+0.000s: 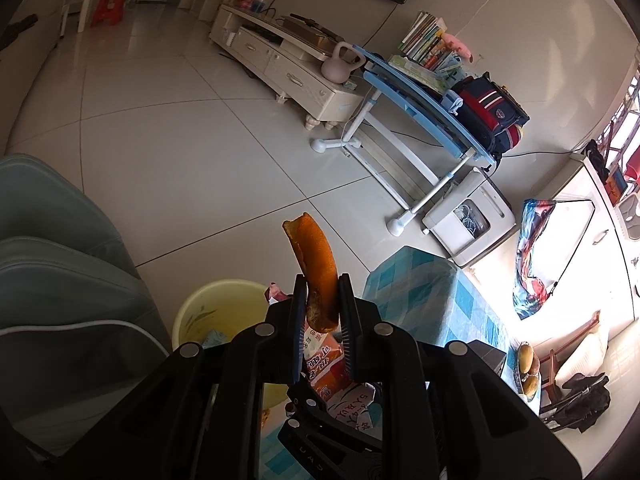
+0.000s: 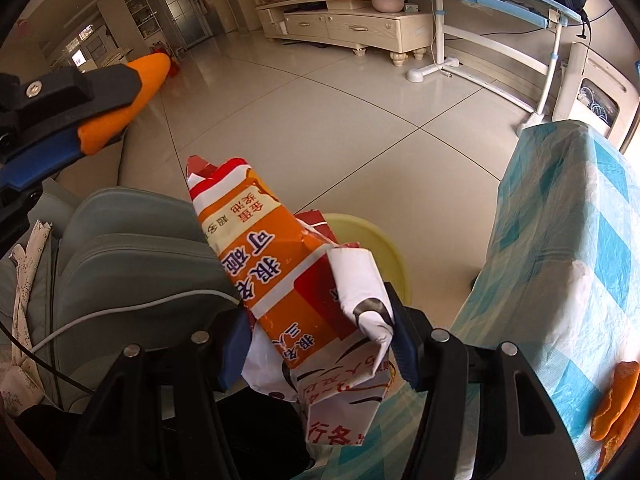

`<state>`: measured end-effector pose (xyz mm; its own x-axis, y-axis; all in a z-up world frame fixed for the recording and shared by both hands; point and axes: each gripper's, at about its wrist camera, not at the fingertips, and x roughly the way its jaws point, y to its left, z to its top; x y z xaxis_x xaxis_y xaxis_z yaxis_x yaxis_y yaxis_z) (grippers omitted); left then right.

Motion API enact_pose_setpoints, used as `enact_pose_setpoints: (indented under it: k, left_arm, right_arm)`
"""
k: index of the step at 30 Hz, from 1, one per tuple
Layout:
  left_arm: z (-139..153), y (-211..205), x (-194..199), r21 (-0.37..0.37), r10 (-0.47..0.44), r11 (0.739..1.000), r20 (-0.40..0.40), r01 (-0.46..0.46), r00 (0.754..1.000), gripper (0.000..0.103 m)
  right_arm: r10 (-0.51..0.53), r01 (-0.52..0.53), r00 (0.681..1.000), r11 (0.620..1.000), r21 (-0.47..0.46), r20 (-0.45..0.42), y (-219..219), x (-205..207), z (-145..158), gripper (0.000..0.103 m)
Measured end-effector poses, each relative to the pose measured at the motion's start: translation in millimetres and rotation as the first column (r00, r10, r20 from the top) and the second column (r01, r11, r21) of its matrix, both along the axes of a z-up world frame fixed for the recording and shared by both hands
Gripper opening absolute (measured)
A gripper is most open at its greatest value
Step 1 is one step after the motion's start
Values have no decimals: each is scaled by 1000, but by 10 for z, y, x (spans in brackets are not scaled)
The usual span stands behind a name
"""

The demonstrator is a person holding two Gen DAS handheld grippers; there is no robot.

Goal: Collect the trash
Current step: 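Carry the snack bag and orange peel over the yellow bucket, then open both tools to drop the bag and peel into the bucket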

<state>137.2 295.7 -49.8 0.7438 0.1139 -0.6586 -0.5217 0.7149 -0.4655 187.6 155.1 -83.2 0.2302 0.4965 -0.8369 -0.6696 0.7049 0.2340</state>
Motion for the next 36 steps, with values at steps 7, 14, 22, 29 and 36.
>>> enact_pose_setpoints:
  k: [7,14,22,29,36]
  left_arm:
    - [-105,41,119,7,20,1000,-46,-20,999,16]
    - [-193,36,210,5,19,1000,-77,-19,997,16]
    - [-209,-12,211,15,11,1000,-77,-10,997,16]
    - [-272,54,238,-10,29,1000,-95,-30,995,16]
    - [-280,22,245,3,28,1000,-100,-27,995,15]
  right_arm:
    - [-2,2,1000,1000,2,-12,74,37,-45,64]
    - [-31,31,1000,999,27,-4,-94,-19,20,65]
    - [-58,57,998,998,28,15,-121,2,67,66]
    - [-39,39,998,999,9,43,-74,-70,103,67]
    - [-21,21,999,1000,-22,31,97,-12,63,73]
